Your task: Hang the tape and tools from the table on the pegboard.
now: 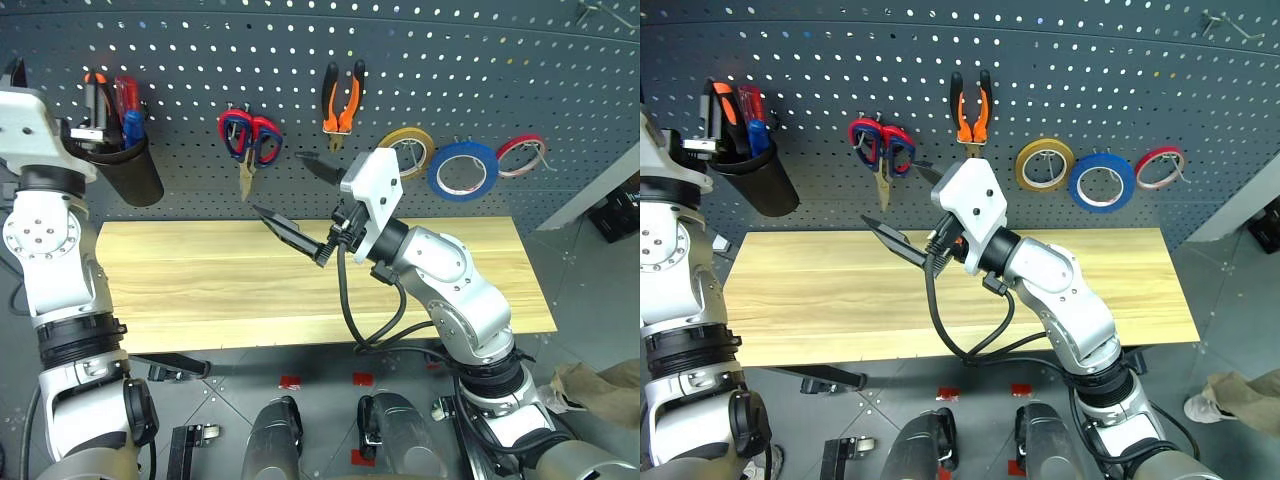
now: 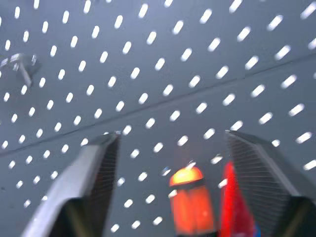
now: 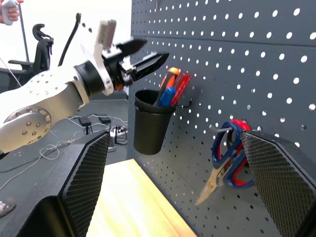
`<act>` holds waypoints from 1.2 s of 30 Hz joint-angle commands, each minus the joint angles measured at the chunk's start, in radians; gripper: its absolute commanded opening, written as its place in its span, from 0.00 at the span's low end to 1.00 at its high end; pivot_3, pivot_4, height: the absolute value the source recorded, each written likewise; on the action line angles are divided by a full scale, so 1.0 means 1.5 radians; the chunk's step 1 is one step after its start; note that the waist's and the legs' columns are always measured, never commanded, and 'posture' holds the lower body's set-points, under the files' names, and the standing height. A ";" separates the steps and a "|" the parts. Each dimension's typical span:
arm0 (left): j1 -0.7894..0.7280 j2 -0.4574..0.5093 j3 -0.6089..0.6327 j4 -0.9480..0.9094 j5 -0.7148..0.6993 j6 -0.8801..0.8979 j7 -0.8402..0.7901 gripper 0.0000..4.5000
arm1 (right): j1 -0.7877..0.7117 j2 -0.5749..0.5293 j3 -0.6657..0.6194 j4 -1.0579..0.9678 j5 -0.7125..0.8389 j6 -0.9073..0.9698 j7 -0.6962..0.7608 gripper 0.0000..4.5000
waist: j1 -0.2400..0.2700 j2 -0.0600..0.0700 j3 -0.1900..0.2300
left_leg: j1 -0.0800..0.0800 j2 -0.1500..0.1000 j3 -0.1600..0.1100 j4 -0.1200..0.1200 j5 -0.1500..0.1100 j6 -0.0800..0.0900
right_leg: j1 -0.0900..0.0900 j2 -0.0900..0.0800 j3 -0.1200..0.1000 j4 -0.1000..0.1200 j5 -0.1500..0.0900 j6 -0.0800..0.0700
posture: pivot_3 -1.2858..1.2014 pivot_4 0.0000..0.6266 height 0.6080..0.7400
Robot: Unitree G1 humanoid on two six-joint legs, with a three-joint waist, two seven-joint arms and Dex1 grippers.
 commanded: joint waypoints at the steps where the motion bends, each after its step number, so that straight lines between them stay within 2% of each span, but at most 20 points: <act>1: 0.026 -0.009 -0.048 -0.097 0.004 0.013 -0.025 0.85 | 0.003 0.000 0.002 -0.023 0.003 -0.010 0.003 1.00 | 0.000 0.000 -0.001 | 0.000 0.000 0.000 0.000 0.000 0.000 | 0.000 0.000 0.000 0.000 0.000 0.000 | 0.45 0.28 1.00; 4: 0.085 -0.028 -0.074 -0.153 -0.013 0.061 -0.042 0.85 | 0.008 -0.007 0.003 -0.019 -0.001 -0.015 0.006 1.00 | 0.000 0.001 -0.003 | 0.000 0.000 0.000 0.003 0.000 0.000 | 0.000 0.000 0.001 0.003 0.000 0.000 | 0.45 0.28 1.00; 10: 0.240 -0.067 -0.060 -0.232 -0.039 0.189 -0.028 0.85 | 0.026 -0.027 -0.007 -0.012 -0.006 -0.014 0.001 1.00 | -0.008 0.001 -0.009 | 0.001 0.002 -0.001 0.006 0.000 0.000 | 0.000 0.001 0.002 0.007 0.000 0.000 | 0.45 0.27 1.00; 12: 0.274 -0.081 -0.058 -0.251 -0.046 0.257 -0.010 0.85 | 0.035 -0.038 -0.014 -0.005 -0.014 -0.015 -0.007 1.00 | -0.006 0.001 -0.011 | 0.001 0.002 -0.001 0.006 0.000 0.000 | 0.000 0.002 0.001 0.008 0.000 -0.001 | 0.45 0.26 1.00; 15: 0.300 -0.104 -0.066 -0.256 0.008 0.387 0.074 0.85 | 0.082 -0.050 -0.039 0.029 -0.028 -0.048 -0.025 1.00 | 0.000 0.002 -0.024 | 0.001 0.002 -0.001 0.007 0.000 0.000 | 0.000 0.001 0.001 0.008 0.001 -0.001 | 0.46 0.24 1.00; 19: 0.325 -0.117 -0.045 -0.270 -0.026 0.364 0.049 0.85 | 0.167 -0.048 -0.051 0.102 -0.077 -0.132 -0.068 1.00 | 0.004 0.001 -0.038 | 0.001 0.001 -0.002 0.007 0.000 0.001 | 0.001 0.001 0.001 0.007 0.001 -0.001 | 0.46 0.22 1.00; 25: 0.359 -0.116 -0.020 -0.259 -0.045 0.358 0.034 0.85 | 0.233 -0.038 -0.098 0.243 -0.102 -0.250 -0.109 1.00 | 0.002 0.005 -0.049 | 0.002 0.002 -0.002 0.007 0.000 0.000 | 0.001 0.002 0.001 0.007 0.001 -0.003 | 0.47 0.19 1.00; 31: 0.383 -0.129 -0.009 -0.253 -0.041 0.347 0.046 0.85 | 0.239 -0.065 -0.198 0.442 -0.111 -0.337 -0.164 1.00 | 0.001 0.007 -0.066 | 0.002 0.001 -0.001 0.007 0.000 0.000 | 0.001 0.002 0.002 0.007 0.001 -0.003 | 0.47 0.14 1.00; 36: 0.401 -0.140 -0.008 -0.244 -0.026 0.324 0.062 0.85 | 0.228 -0.099 -0.213 0.560 -0.134 -0.407 -0.162 1.00 | 0.000 0.011 -0.081 | 0.003 0.001 -0.001 0.006 0.000 0.001 | 0.001 0.002 0.003 0.007 0.001 -0.003 | 0.48 0.11 1.00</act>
